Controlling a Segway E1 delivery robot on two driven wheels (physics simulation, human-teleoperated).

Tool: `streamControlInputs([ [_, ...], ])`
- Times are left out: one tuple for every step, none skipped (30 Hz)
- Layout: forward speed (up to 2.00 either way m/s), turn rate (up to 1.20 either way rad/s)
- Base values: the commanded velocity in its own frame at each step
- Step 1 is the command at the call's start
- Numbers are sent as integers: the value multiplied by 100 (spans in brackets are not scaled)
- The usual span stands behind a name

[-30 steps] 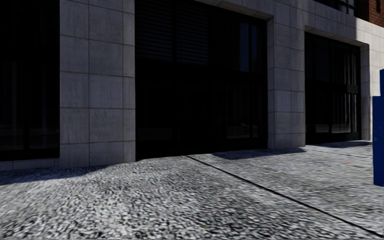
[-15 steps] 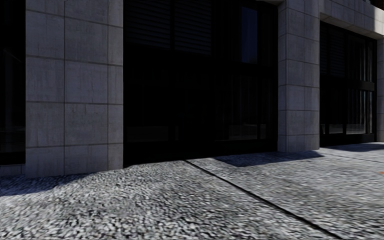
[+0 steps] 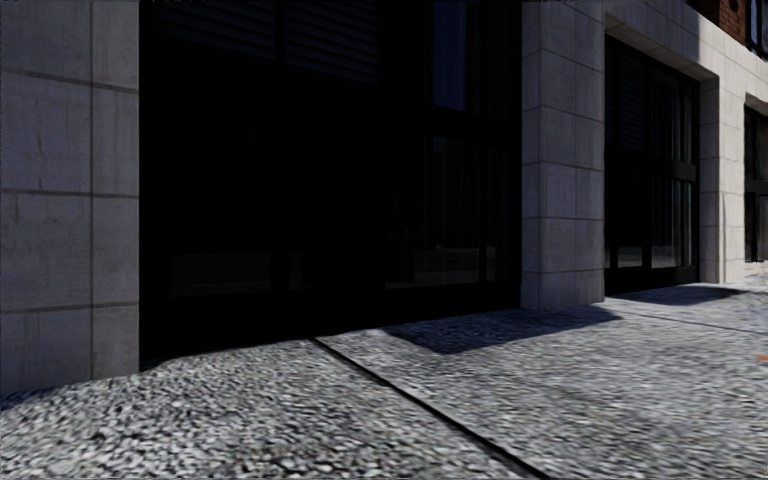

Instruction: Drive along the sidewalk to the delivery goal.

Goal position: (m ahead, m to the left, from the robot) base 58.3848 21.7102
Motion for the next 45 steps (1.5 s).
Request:
streamControlInputs([
  [134, -62],
  [134, -62],
  [134, -62],
  [134, -62],
  [134, -62],
  [134, -64],
  [134, -64],
  [134, -66],
  [134, -67],
  [134, -68],
  [134, -68],
  [134, -68],
  [134, -68],
  [134, -68],
  [134, -68],
  [134, -68],
  [134, -68],
  [134, -68],
  [134, -68],
  [134, -68],
  [134, -68],
  [134, -68],
  [134, -68],
  [134, -68],
  [134, -68],
  [134, -68],
  [134, -68],
  [134, -68],
  [134, -68],
  [134, -68],
  [134, -68],
  [134, -68],
  [134, -67],
  [134, -65],
  [134, -58],
  [134, -46],
  [134, -46],
  [136, -39],
  [149, -37],
  [157, -37],
  [169, -36],
  [169, -36],
  [200, -36],
  [200, -36],
  [200, -36],
])
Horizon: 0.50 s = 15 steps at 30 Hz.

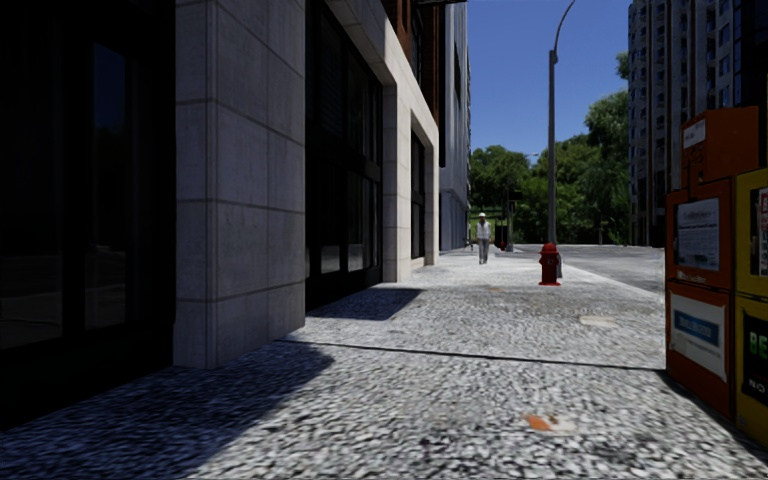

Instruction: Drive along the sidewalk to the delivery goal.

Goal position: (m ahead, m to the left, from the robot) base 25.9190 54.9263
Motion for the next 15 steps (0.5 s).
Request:
streamControlInputs([
  [200, -36],
  [200, -36],
  [200, -36],
  [200, -37],
  [200, -40],
  [200, -44],
  [200, -44],
  [200, -45],
  [200, -45],
  [200, -38],
  [200, -28],
  [200, -22],
  [200, -22],
  [200, -15],
  [200, -12],
])
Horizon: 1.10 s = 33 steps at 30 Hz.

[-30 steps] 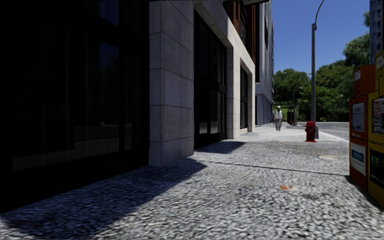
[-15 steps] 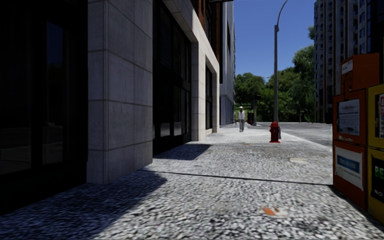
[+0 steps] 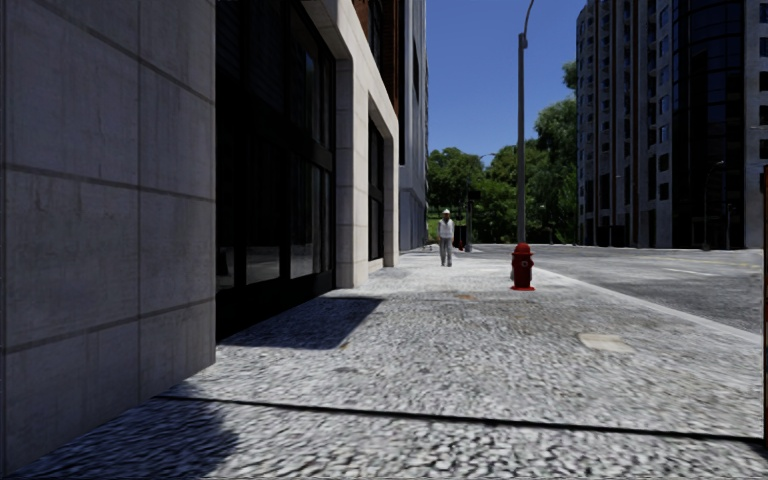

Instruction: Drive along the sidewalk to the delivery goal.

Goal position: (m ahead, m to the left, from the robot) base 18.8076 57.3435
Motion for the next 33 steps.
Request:
streamControlInputs([
  [200, -12],
  [200, -12],
  [200, -12],
  [200, -12],
  [200, -12],
  [200, -12],
  [200, -12],
  [200, -12],
  [200, -12],
  [200, -12],
  [200, -12],
  [200, -12],
  [200, -12],
  [200, -12],
  [200, -20],
  [200, -32],
  [200, -38],
  [200, -39],
  [200, -40],
  [200, -40],
  [200, -40],
  [200, -40],
  [200, -40],
  [200, -40],
  [200, -40],
  [200, -40],
  [200, -38],
  [200, -19],
  [200, -2],
  [200, 0],
  [200, 0],
  [200, 0],
  [200, 0],
])
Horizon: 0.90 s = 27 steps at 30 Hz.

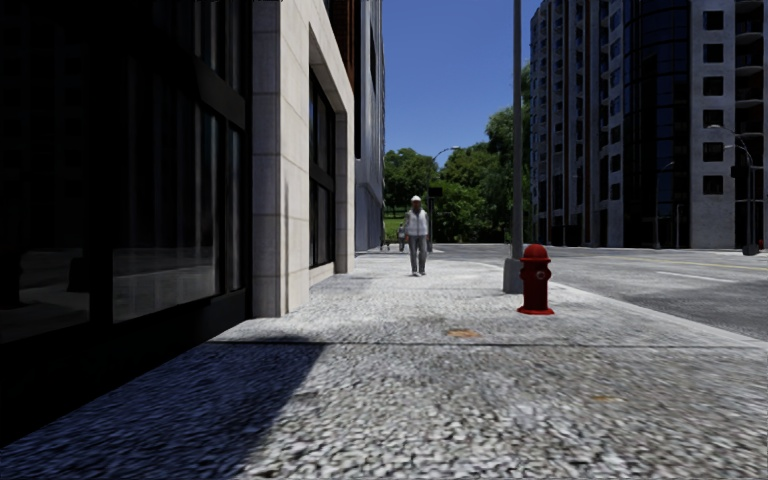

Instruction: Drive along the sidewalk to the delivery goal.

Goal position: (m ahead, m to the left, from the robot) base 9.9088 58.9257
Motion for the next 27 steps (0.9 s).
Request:
streamControlInputs([
  [200, 0],
  [200, 0],
  [200, 0],
  [200, 0],
  [200, 0],
  [200, 0],
  [200, 0],
  [200, 0],
  [200, 0],
  [200, 0],
  [200, 0],
  [200, 0],
  [200, 0],
  [200, 0],
  [200, 0],
  [200, 0],
  [200, 0],
  [200, 0],
  [200, 0],
  [200, 0],
  [200, 0],
  [200, 0],
  [200, 0],
  [200, 0],
  [200, 0],
  [200, 0],
  [200, 0],
])
